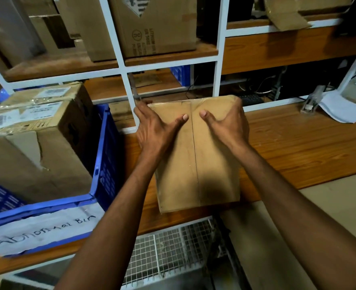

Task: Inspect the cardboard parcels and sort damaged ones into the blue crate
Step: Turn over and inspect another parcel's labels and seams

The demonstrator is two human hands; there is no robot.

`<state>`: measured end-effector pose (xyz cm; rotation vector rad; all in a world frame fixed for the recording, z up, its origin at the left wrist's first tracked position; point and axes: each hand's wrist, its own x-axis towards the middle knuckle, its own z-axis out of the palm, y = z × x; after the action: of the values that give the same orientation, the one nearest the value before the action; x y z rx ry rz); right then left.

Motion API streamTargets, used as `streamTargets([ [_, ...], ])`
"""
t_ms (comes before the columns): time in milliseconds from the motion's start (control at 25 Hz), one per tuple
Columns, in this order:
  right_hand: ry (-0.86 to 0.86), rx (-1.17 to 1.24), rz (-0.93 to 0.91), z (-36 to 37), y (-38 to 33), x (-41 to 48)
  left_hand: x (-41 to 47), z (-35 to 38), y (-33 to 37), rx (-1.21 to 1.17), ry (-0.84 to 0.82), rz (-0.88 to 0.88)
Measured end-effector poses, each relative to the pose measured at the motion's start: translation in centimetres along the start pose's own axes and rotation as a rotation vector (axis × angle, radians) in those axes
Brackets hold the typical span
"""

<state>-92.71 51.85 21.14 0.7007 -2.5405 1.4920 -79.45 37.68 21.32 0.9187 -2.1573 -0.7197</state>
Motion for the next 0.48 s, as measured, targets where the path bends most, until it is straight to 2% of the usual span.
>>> streamTargets([
  [80,-0.124,0.022,0.008,-0.7,0.5,0.2,0.2,-0.1,-0.5,-0.068,-0.03,0.081],
  [240,-0.1,0.083,0.005,-1.1,1.8,-0.2,-0.1,0.2,-2.2,-0.197,0.008,0.153],
  [320,-0.146,0.146,0.019,-1.1,2.0,-0.2,-0.2,0.0,-2.5,-0.227,-0.01,0.154],
  [480,-0.108,0.183,0.023,-0.7,3.3,-0.2,-0.9,0.1,-2.8,-0.348,0.021,0.093],
])
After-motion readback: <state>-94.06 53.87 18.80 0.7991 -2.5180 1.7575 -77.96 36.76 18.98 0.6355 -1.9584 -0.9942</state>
